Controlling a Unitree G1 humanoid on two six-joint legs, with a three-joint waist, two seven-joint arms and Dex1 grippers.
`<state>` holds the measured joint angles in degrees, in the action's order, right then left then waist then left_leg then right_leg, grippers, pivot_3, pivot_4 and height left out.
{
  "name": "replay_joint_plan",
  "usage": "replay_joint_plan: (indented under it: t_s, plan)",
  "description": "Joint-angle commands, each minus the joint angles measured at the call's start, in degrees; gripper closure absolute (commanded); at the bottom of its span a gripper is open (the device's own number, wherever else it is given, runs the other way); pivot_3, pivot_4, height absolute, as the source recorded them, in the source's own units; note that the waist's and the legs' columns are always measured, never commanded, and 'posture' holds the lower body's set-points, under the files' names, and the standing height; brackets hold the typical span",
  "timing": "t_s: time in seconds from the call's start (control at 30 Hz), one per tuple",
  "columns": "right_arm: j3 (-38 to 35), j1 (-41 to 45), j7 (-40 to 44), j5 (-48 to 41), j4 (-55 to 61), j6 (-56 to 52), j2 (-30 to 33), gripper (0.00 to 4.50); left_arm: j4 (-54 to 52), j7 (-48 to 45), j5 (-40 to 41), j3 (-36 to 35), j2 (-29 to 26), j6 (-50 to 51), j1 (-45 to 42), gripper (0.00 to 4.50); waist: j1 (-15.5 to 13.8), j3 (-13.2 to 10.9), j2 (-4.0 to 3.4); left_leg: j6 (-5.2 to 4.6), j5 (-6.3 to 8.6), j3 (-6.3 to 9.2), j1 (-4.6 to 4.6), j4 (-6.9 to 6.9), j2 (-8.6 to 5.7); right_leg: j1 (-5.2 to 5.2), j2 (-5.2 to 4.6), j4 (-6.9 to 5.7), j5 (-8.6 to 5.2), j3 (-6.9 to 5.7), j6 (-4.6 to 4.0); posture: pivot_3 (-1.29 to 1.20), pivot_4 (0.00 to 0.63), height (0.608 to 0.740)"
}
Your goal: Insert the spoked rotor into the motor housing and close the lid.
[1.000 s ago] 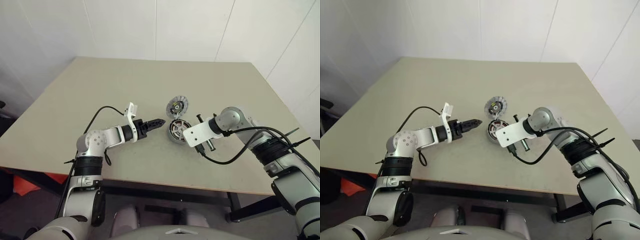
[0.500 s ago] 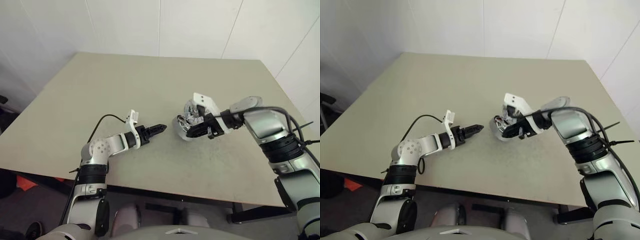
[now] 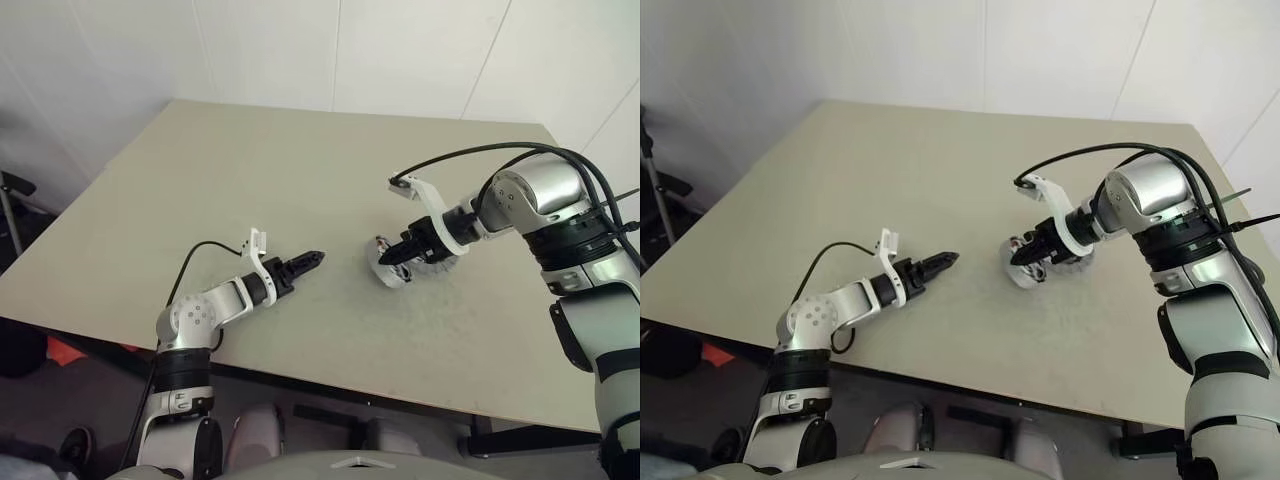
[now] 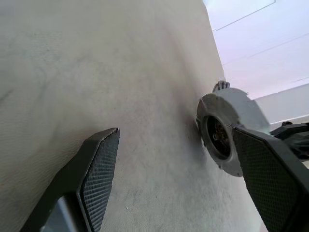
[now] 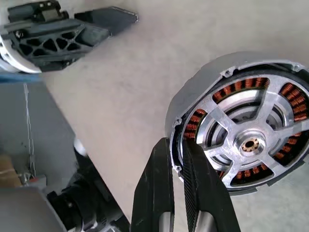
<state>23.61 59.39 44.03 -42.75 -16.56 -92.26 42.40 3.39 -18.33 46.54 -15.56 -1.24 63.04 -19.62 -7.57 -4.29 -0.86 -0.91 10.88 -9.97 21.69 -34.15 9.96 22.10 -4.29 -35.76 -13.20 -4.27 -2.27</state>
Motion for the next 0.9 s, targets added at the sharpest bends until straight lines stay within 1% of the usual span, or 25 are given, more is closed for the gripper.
replay_joint_plan:
  t_s: [0.03, 0.17, 0.27, 0.33, 0.37, 0.4, 0.5, 0.53, 0.6, 0.7, 0.73, 0.8, 0.83, 0.9]
  plan:
    - [0.2, 3.2, -11.9, -10.7, -2.8, -0.2, 0.3, 4.49, -2.8, 1.1, 1.3, -0.3, -0.1, 0.7, 1.5, 0.55, 0.0, 0.0, 0.0, 0.03, -0.02, 0.0, -0.05, 0.02, 0.02, -0.03, 0.02, 0.01, 0.0, 0.0, 0.0, 0.0, 0.0, 0.74]
    - [-0.1, 6.4, -26.0, -24.1, -8.6, -0.2, -1.9, 4.49, -3.5, 1.6, 1.9, -0.6, -0.4, 0.8, 2.4, 0.55, 0.1, 0.0, 0.0, 0.06, -0.03, 0.0, -0.09, 0.0, 0.01, -0.08, 0.02, 0.01, 0.03, 0.0, 0.07, 0.0, 0.0, 0.74]
    - [-1.8, 7.1, -36.2, -32.1, -12.7, -0.2, -4.2, 4.49, -3.3, 2.0, 2.0, -0.3, -0.4, 0.5, 2.4, 0.55, 0.2, 0.0, 0.0, 0.14, -0.08, 0.0, -0.1, 0.0, 0.02, -0.07, 0.03, 0.01, 0.06, 0.0, 0.16, 0.0, 0.0, 0.74]
    - [-2.7, 7.1, -41.2, -37.0, -13.9, -0.2, -5.3, 4.49, -3.4, 2.3, 2.0, -0.1, -0.2, 0.3, 2.4, 0.55, 0.3, 0.0, 0.0, 0.16, -0.09, 0.0, -0.09, 0.01, 0.02, -0.05, 0.04, 0.01, 0.08, 0.0, 0.2, 0.0, 0.0, 0.74]
    - [-2.9, 7.0, -43.4, -39.2, -13.9, -0.2, -5.5, 3.79, -3.4, 2.5, 1.9, 0.1, 0.0, 0.2, 2.4, 0.55, 0.3, 0.0, 0.0, 0.17, -0.09, 0.0, -0.09, 0.01, 0.02, -0.05, 0.04, 0.01, 0.09, 0.0, 0.23, 0.0, 0.0, 0.74]
    - [-3.3, 7.0, -45.6, -40.9, -14.3, -0.2, -5.9, 3.55, -3.4, 2.5, 1.8, 0.3, 0.0, 0.2, 2.4, 0.55, 0.3, 0.0, 0.0, 0.17, -0.1, 0.0, -0.06, 0.01, 0.01, -0.03, 0.04, 0.01, 0.1, 0.02, 0.26, 0.0, 0.0, 0.74]
    - [-5.5, 7.7, -51.8, -44.6, -15.5, -0.2, -7.6, 2.62, -3.4, 2.7, 1.7, 0.7, 0.0, 0.0, 2.6, 0.55, 0.3, 0.0, 0.0, 0.2, -0.11, 0.0, -0.06, 0.0, 0.0, -0.03, 0.04, 0.01, 0.14, 0.04, 0.34, 0.0, 0.0, 0.74]
    - [-6.0, 8.1, -53.4, -46.1, -15.7, -0.2, -7.9, 2.24, -3.3, 2.7, 1.7, 0.8, 0.0, 0.0, 2.7, 0.55, 0.3, 0.0, 0.0, 0.22, -0.12, 0.0, -0.05, 0.0, -0.01, -0.02, 0.04, 0.02, 0.15, 0.05, 0.39, 0.0, 0.0, 0.74]
    - [-6.5, 9.2, -55.6, -49.6, -15.8, -0.2, -8.1, 1.63, -3.1, 2.6, 1.6, 0.9, -0.1, -0.1, 2.8, 0.55, 0.3, 0.0, 0.0, 0.23, -0.13, 0.0, -0.04, -0.03, -0.01, -0.02, 0.04, 0.03, 0.17, 0.07, 0.46, 0.0, 0.0, 0.74]
    - [-9.2, 12.3, -55.6, -52.1, -15.1, -0.2, -9.3, 1.63, -2.6, 2.4, 1.5, 0.9, -0.4, -0.1, 2.5, 0.55, 0.3, 0.0, 0.0, 0.25, -0.14, 0.0, -0.02, -0.04, -0.05, 0.01, 0.04, 0.03, 0.17, 0.13, 0.6, 0.0, 0.0, 0.74]
    - [-11.6, 13.5, -54.5, -50.4, -13.4, 0.6, -10.1, 1.63, -2.2, 2.2, 1.4, 0.9, -0.6, -0.2, 2.1, 0.55, 0.3, 0.0, 0.0, 0.26, -0.14, 0.0, -0.03, -0.04, -0.05, 0.01, 0.04, 0.03, 0.16, 0.13, 0.64, 0.0, 0.0, 0.74]
    - [-15.5, 15.7, -50.7, -46.1, -10.1, 3.9, -10.8, 1.63, -1.3, 1.9, 1.3, 1.0, -0.8, -0.4, 1.2, 0.55, 0.3, 0.0, 0.0, 0.29, -0.17, 0.0, 0.0, -0.03, -0.05, 0.07, 0.04, 0.02, 0.12, 0.16, 0.73, 0.0, 0.0, 0.74]
    - [-16.5, 16.7, -47.5, -42.4, -8.2, 6.6, -10.3, 1.63, -0.9, 1.6, 1.3, 1.2, -0.9, -0.5, 0.7, 0.55, 0.3, 0.0, 0.0, 0.31, -0.17, 0.0, 0.05, -0.03, -0.05, 0.13, 0.04, 0.01, 0.06, 0.16, 0.86, 0.0, 0.0, 0.74]
    - [-15.0, 17.2, -38.5, -32.6, -3.0, 13.9, -7.8, 1.63, -0.3, 1.0, 1.3, 1.4, -1.2, -0.6, -0.4, 0.55, -0.1, 0.0, 0.05, 0.37, -0.21, 0.01, 0.19, -0.04, -0.06, 0.22, 0.04, 0.02, 0.02, 0.15, 1.1, 0.0, 0.0, 0.74]
